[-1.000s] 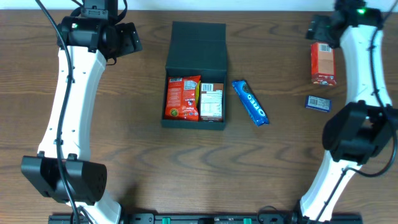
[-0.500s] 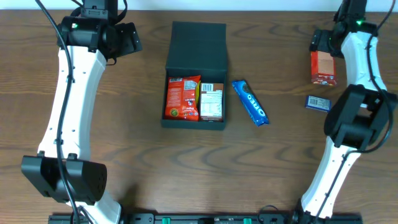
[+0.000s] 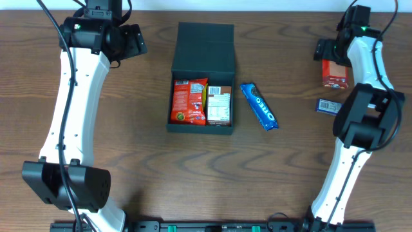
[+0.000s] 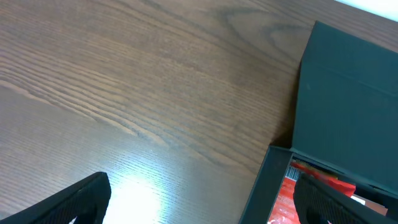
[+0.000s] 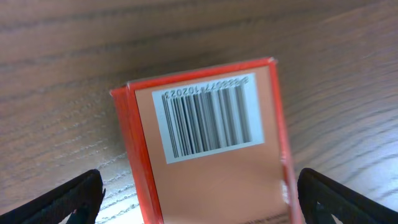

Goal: Pack container
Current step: 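Grasp the red-orange box with the right gripper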

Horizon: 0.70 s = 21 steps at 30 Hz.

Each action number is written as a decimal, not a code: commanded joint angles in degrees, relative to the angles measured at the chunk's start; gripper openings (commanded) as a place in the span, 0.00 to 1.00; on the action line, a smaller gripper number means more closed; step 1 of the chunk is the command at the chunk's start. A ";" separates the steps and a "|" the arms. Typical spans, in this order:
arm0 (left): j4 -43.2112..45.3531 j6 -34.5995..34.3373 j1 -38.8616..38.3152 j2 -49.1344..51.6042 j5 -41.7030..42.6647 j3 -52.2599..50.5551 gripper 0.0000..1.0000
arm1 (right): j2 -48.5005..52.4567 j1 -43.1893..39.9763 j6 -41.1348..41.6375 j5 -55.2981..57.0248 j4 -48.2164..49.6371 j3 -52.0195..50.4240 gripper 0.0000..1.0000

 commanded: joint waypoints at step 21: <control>-0.15 0.39 -0.09 0.44 -1.01 -0.28 0.95 | 1.70 -0.26 -4.28 -2.60 -5.79 0.00 0.99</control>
